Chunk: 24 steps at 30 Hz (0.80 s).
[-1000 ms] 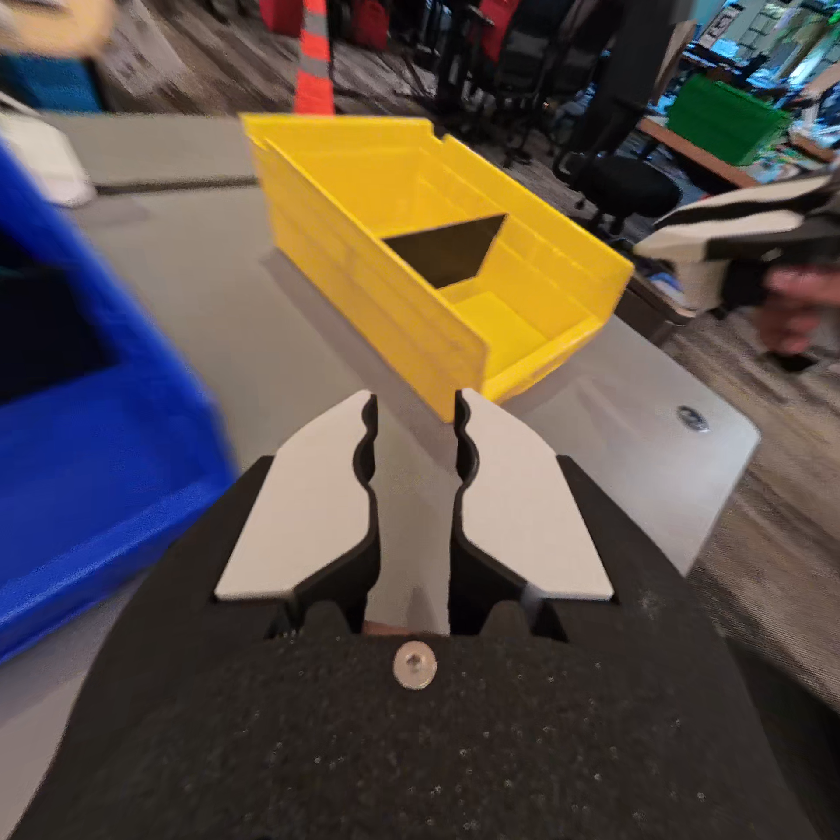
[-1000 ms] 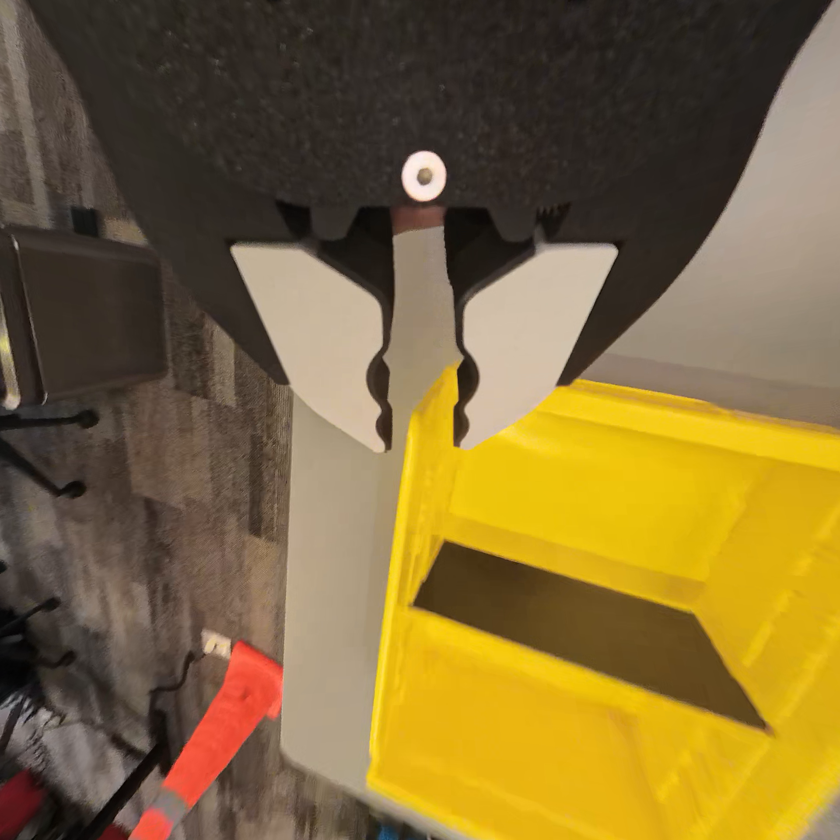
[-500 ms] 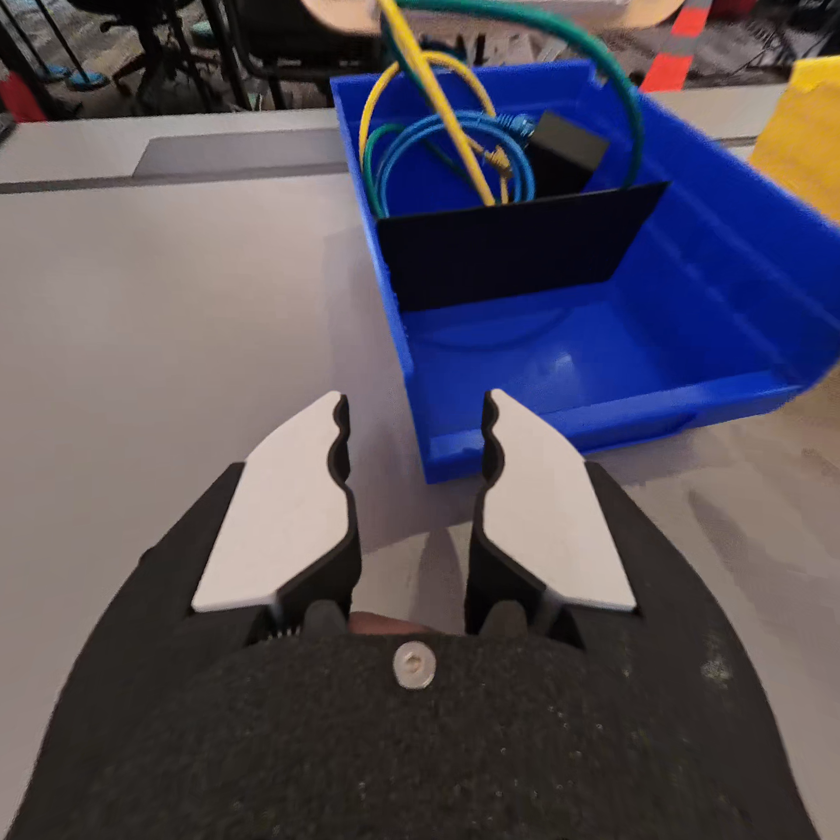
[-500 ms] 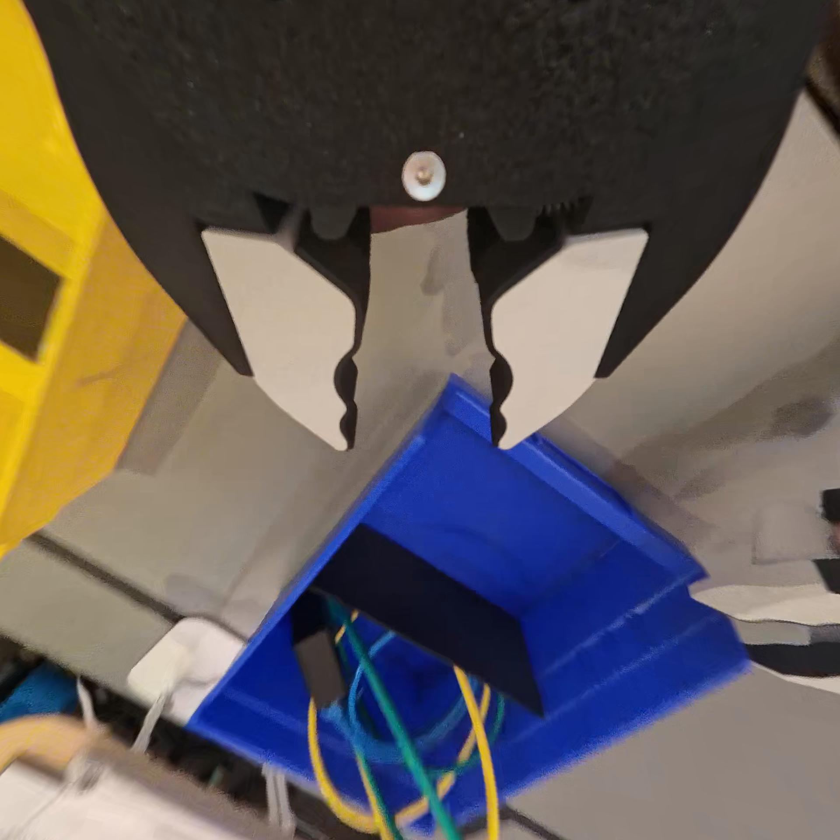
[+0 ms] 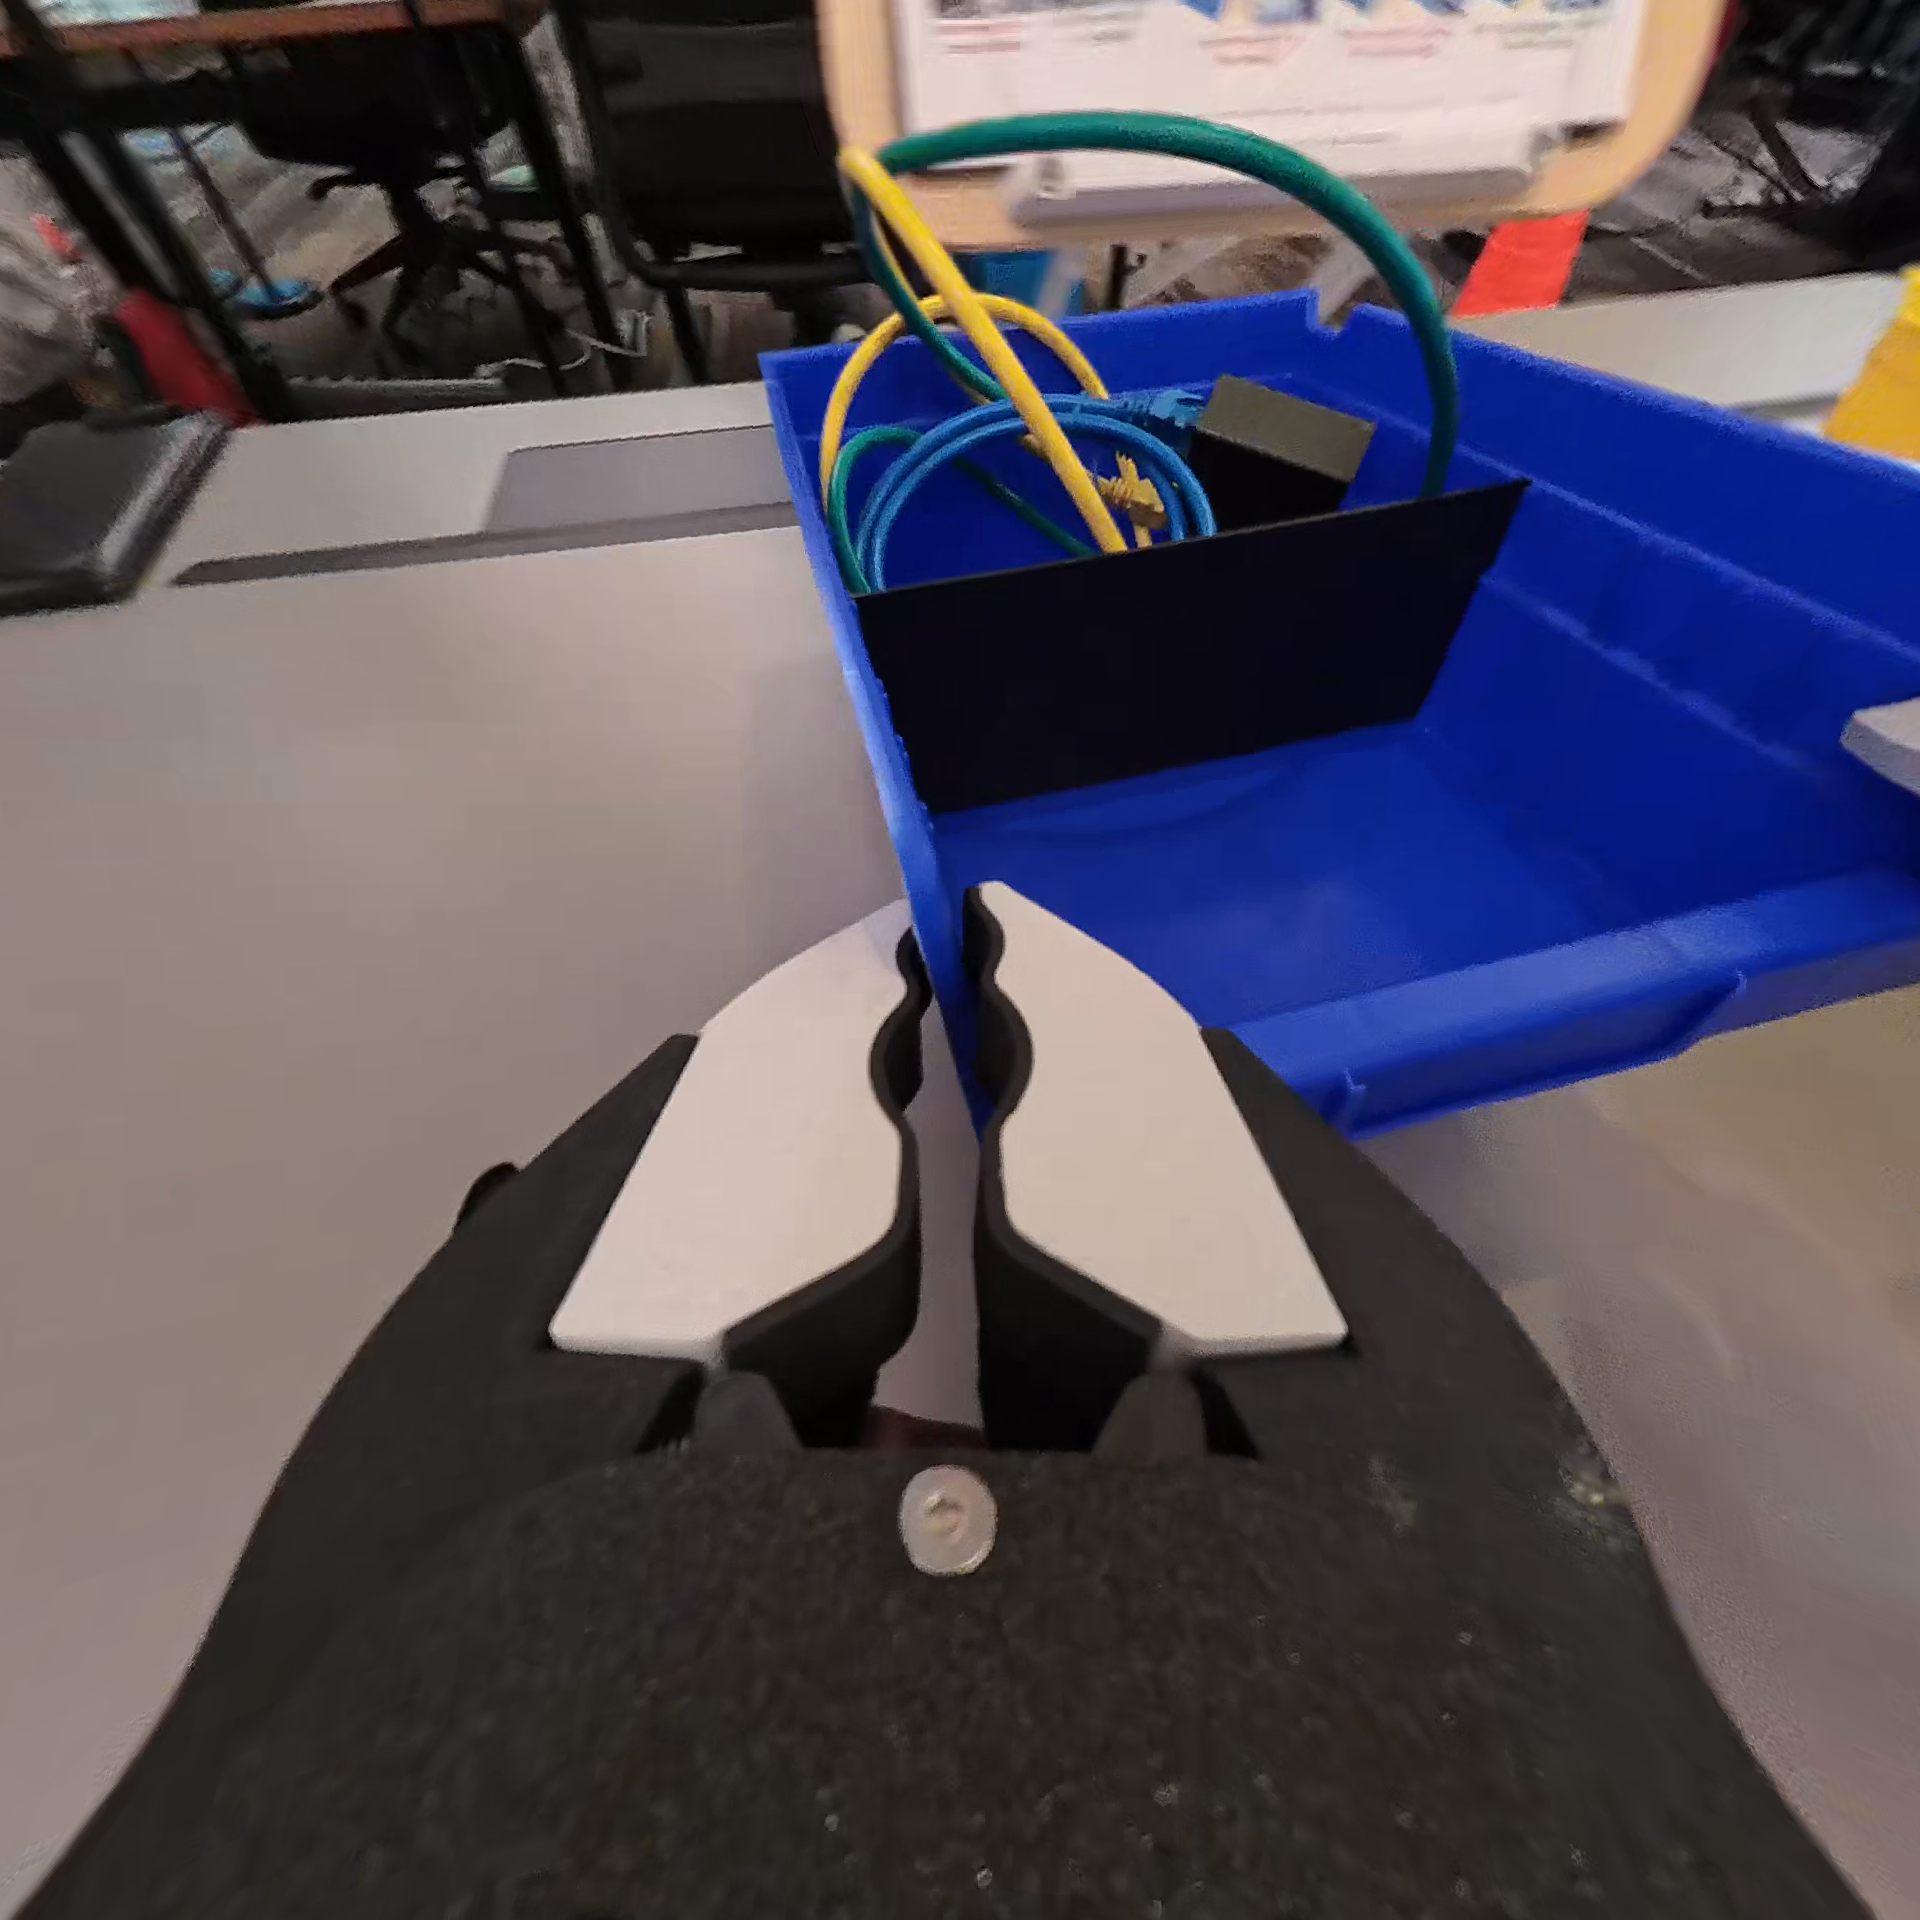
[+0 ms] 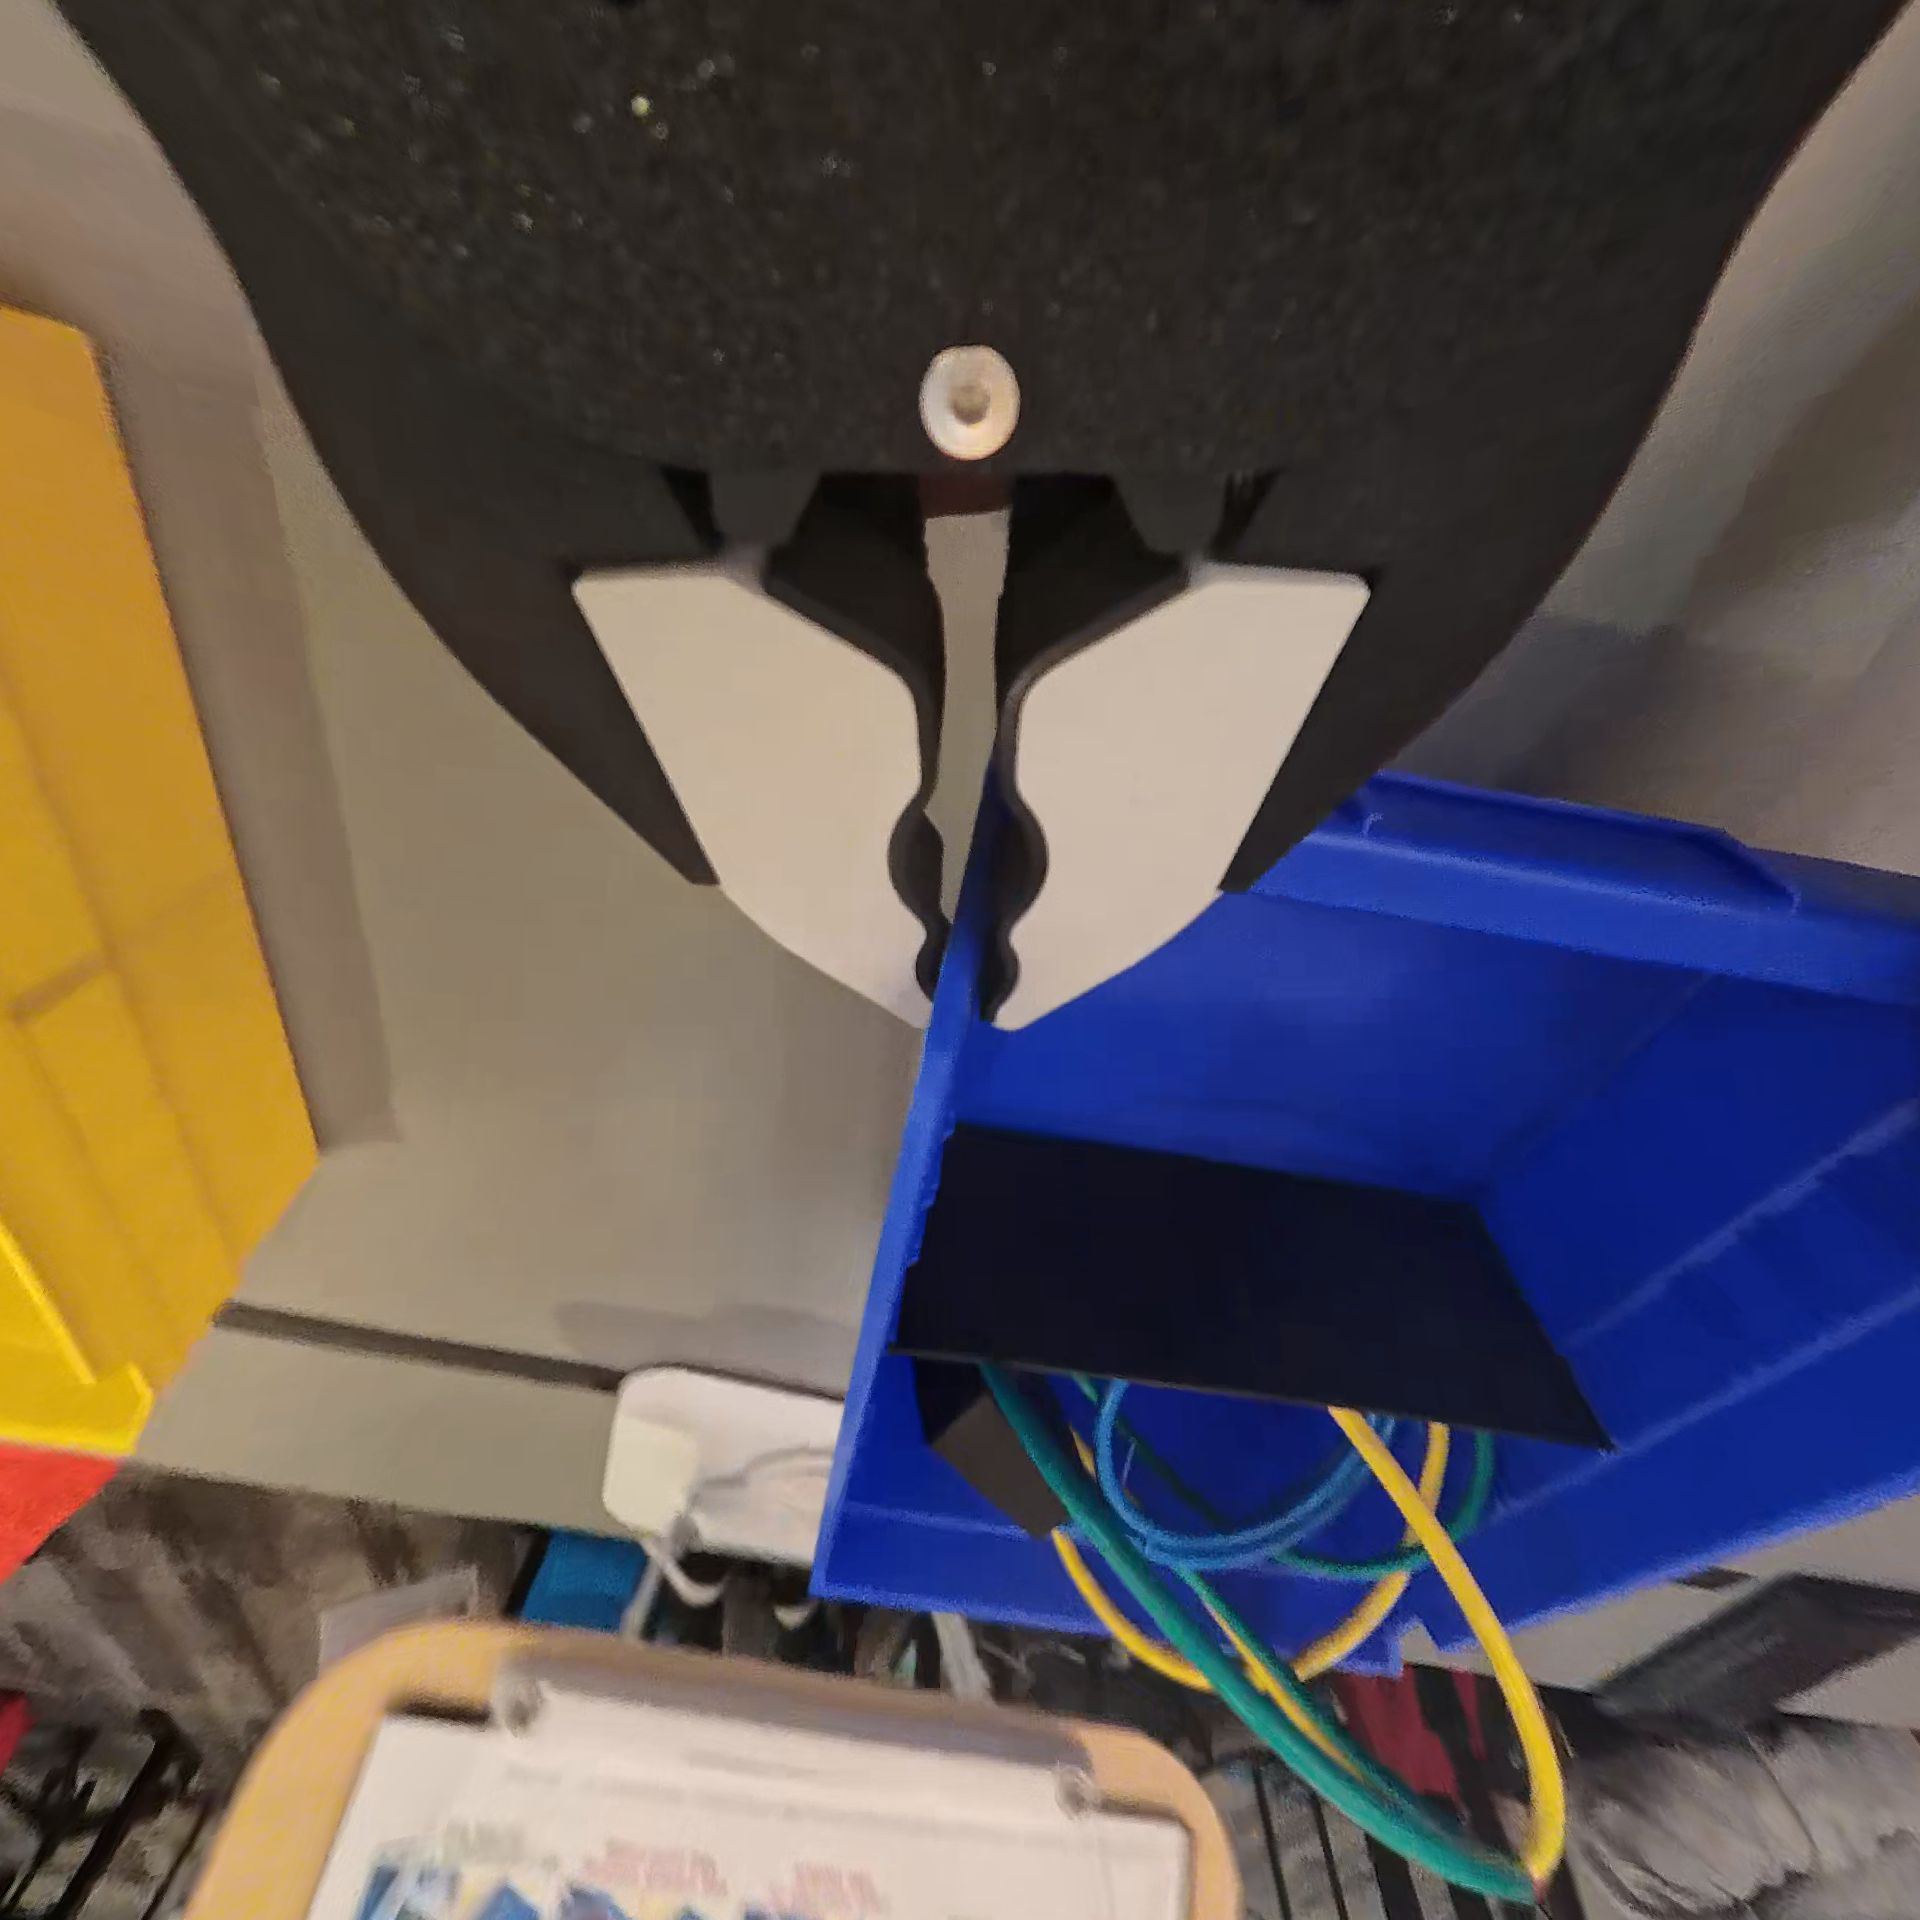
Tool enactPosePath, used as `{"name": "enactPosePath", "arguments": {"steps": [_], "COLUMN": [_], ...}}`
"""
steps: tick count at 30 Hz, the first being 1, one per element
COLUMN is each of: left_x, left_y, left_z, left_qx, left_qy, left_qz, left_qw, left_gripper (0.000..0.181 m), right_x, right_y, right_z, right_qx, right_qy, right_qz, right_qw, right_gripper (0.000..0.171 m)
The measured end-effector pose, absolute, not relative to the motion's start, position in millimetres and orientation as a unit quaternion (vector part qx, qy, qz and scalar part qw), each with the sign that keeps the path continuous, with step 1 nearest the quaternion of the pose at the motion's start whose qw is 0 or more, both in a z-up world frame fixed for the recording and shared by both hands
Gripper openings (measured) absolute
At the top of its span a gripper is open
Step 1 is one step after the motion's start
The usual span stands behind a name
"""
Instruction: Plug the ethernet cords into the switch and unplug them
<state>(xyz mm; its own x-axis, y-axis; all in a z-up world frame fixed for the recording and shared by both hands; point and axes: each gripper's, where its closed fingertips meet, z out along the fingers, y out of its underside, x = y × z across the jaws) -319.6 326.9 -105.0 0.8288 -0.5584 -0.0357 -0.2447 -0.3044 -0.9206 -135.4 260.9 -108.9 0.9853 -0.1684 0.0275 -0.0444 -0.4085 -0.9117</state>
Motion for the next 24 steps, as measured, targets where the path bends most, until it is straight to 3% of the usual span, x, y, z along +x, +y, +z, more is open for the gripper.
{"name": "enactPosePath", "arguments": {"steps": [7, 11, 19, 24], "left_x": [-436, -495, -522, -541], "left_y": [363, 387, 414, 415], "left_z": [-74, -88, -126, -153], "left_qx": [-0.784, -0.789, -0.820, -0.868], "left_qy": [0.200, 0.195, 0.182, 0.126], "left_qz": [-0.096, -0.075, -0.062, -0.059], "left_qw": [0.579, 0.579, 0.539, 0.477], "left_gripper": [0.003, 0.003, 0.006, 0.014], "right_x": [-247, -307, -338, -356], "right_y": [308, 330, 342, 330], "right_z": [-86, -97, -129, -131], "right_qx": [-0.806, -0.807, -0.806, -0.801], "right_qy": [0.041, 0.022, 0.034, -0.024], "right_qz": [-0.029, -0.039, -0.042, 0.044], "right_qw": [0.590, 0.589, 0.590, 0.596], "right_gripper": [0.005, 0.006, 0.007, 0.024]}}
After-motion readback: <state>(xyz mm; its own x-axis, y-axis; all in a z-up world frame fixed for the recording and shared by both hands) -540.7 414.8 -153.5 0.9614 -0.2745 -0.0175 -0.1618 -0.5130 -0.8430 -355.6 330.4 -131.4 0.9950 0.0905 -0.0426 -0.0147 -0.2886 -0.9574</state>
